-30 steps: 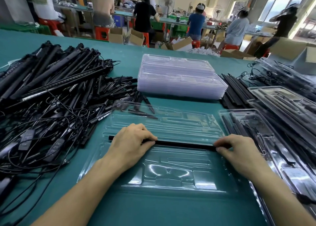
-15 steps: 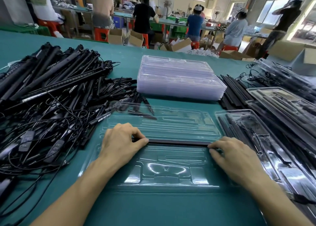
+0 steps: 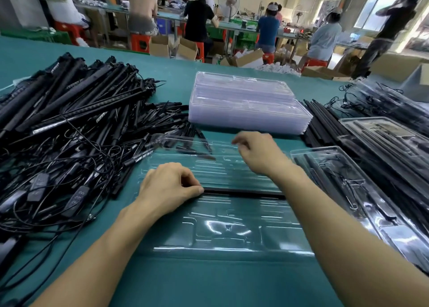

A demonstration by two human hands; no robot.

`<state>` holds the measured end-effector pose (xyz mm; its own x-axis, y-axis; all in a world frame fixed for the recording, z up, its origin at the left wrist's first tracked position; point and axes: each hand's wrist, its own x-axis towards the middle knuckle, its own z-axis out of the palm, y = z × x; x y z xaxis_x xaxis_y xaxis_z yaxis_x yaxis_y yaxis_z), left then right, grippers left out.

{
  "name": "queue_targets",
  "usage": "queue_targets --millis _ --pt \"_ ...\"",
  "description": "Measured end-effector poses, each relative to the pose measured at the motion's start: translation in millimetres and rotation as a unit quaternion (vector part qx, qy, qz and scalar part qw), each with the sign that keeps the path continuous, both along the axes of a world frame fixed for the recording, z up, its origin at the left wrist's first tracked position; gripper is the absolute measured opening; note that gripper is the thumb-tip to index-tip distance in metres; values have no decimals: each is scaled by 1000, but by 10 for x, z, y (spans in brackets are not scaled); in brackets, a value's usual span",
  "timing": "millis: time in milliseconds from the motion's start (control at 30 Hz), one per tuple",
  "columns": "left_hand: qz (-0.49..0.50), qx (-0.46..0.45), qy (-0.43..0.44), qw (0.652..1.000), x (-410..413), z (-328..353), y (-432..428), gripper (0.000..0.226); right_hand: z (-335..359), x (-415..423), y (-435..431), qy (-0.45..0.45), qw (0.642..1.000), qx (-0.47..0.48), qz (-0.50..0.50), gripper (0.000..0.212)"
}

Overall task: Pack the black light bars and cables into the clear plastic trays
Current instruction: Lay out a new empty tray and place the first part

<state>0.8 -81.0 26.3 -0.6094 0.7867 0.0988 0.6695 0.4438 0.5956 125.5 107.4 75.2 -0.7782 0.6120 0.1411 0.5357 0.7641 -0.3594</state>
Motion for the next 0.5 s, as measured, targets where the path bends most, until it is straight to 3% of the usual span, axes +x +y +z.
queue_targets --millis 100,200,267,500 --pt "-14 10 -19 1000 -17 8 -14 20 -113 -555 62 -40 996 -7 78 47" --pt "-19 22 -17 999 -10 -4 -15 18 -308 -869 92 -102 989 -1 111 44" --pt "-11 27 -2 1000 7 -23 -25 15 -425 -929 99 -120 990 1 79 41" --pt "-9 -5 -14 1000 -32 -20 -77 22 -351 -1090 127 -33 996 -73 -35 26"
